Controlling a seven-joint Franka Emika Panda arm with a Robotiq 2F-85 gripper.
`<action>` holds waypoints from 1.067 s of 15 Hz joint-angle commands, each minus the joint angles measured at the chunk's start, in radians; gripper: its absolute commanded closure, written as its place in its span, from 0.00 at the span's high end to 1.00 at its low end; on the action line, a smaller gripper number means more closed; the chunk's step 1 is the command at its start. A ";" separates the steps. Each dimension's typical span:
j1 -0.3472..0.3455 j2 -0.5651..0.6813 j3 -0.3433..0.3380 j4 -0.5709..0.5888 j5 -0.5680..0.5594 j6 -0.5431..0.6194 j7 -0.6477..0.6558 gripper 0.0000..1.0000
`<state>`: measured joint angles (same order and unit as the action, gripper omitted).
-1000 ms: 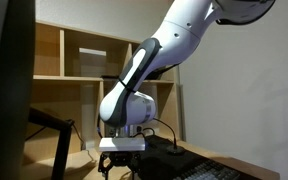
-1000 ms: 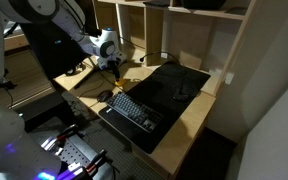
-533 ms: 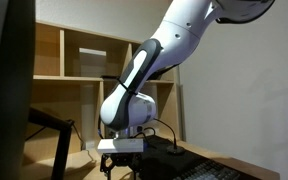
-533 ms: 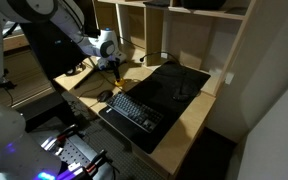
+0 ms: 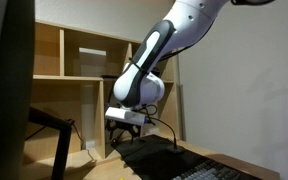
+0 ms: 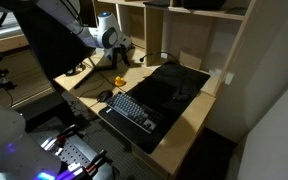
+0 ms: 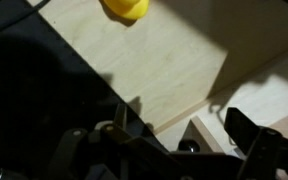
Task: Pick up the rubber ducky and place it on the left
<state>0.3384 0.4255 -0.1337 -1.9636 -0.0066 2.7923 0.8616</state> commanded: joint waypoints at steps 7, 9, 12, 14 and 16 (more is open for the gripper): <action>-0.147 -0.587 0.078 -0.228 -0.169 -0.633 -0.056 1.00; -0.197 -0.712 0.107 -0.288 -0.144 -0.719 -0.068 1.00; -0.267 -0.898 0.121 -0.417 -0.091 -0.794 -0.090 1.00; -0.317 -0.995 0.105 -0.535 -0.055 -0.774 -0.102 1.00; -0.374 -1.032 0.081 -0.647 0.003 -0.728 -0.097 1.00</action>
<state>0.0476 -0.5181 -0.0411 -2.4367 -0.0745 2.0006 0.7901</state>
